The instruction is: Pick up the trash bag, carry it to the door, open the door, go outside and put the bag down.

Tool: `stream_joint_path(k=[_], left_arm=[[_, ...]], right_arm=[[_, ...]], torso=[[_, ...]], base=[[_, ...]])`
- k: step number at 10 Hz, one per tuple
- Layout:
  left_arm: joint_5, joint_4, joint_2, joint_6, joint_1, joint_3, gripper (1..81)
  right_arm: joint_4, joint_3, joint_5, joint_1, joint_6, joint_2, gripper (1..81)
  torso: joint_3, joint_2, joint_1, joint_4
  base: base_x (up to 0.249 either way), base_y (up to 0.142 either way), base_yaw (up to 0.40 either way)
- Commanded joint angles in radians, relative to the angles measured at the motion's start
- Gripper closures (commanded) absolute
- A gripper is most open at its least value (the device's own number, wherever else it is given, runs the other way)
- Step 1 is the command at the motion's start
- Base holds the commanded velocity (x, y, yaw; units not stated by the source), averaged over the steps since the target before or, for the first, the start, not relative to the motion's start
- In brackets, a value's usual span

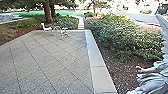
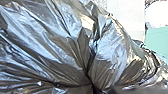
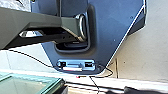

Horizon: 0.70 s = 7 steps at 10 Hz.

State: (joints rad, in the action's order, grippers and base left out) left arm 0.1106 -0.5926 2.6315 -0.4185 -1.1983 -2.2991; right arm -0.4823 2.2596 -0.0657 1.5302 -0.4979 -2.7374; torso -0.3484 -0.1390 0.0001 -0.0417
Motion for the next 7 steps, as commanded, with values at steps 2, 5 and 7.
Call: stream_joint_path(k=[2, 5, 7], left_arm=[[0.204, -0.122, -0.086, 0.001, 0.223, -0.049, 81.1], [0.366, -0.197, -0.083, 0.001, 0.378, -0.177, 81.1], [0.388, -0.199, -0.054, 0.001, 0.424, -0.237, 81.1]], right_arm=[[-0.007, 0.061, -0.060, -0.032, 0.002, -0.064, 1.0], [-0.007, 0.129, -0.066, -0.032, 0.007, -0.121, 1.0], [-0.010, 0.155, -0.066, -0.029, 0.009, -0.142, 1.0]], torso=[[-0.026, 0.000, 0.000, 0.000], [-0.055, 0.001, 0.001, 0.097], [-0.084, 0.001, 0.001, 0.118]], base=[[0.000, 0.000, 0.000], [0.000, 0.000, 0.000], [0.000, 0.000, 0.000]])
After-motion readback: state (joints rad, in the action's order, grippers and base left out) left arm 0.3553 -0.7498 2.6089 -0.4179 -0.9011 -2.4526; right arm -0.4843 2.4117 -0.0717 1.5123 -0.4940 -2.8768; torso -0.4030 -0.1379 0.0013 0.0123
